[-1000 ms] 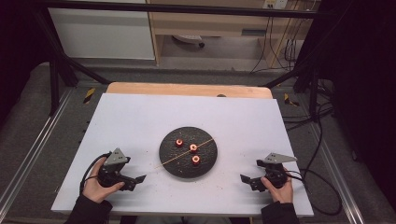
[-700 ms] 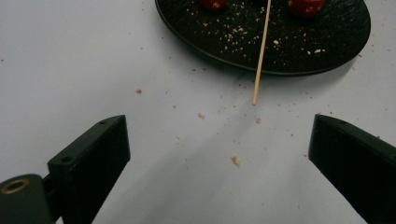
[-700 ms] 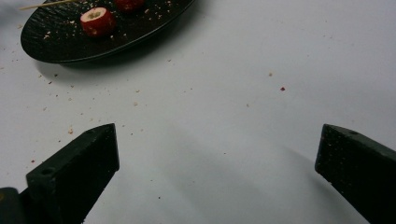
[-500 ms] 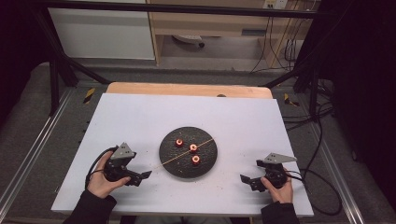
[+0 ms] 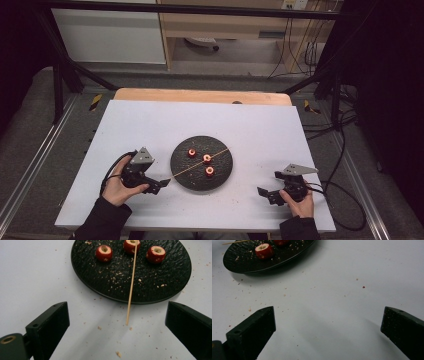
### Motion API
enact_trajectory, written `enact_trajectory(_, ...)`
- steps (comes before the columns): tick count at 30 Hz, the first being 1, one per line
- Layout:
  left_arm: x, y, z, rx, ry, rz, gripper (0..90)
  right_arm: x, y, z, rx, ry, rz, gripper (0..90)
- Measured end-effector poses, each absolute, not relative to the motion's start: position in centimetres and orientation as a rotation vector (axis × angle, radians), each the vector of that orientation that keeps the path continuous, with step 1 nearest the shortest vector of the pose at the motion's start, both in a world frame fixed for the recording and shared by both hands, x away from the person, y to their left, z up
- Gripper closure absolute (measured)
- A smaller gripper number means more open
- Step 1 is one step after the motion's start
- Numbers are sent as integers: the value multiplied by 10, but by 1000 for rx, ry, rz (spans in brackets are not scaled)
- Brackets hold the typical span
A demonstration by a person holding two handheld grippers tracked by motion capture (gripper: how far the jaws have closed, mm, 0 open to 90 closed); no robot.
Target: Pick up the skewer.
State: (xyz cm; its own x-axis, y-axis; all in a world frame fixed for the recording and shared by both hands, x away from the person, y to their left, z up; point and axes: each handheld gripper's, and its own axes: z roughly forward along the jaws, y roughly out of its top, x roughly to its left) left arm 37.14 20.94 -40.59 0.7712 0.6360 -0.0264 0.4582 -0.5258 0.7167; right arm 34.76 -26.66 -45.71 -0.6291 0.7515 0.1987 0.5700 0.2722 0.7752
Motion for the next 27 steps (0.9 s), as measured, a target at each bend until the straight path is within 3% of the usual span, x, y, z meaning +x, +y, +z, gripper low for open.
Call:
enact_trajectory(13,380,183,-402,2269,769,296,64,348,-267,-457,1221,2335,1284,6)
enact_trajectory(27,395,157,-406,2333,764,261,153,349,-266,-458,1215,2341,1279,6)
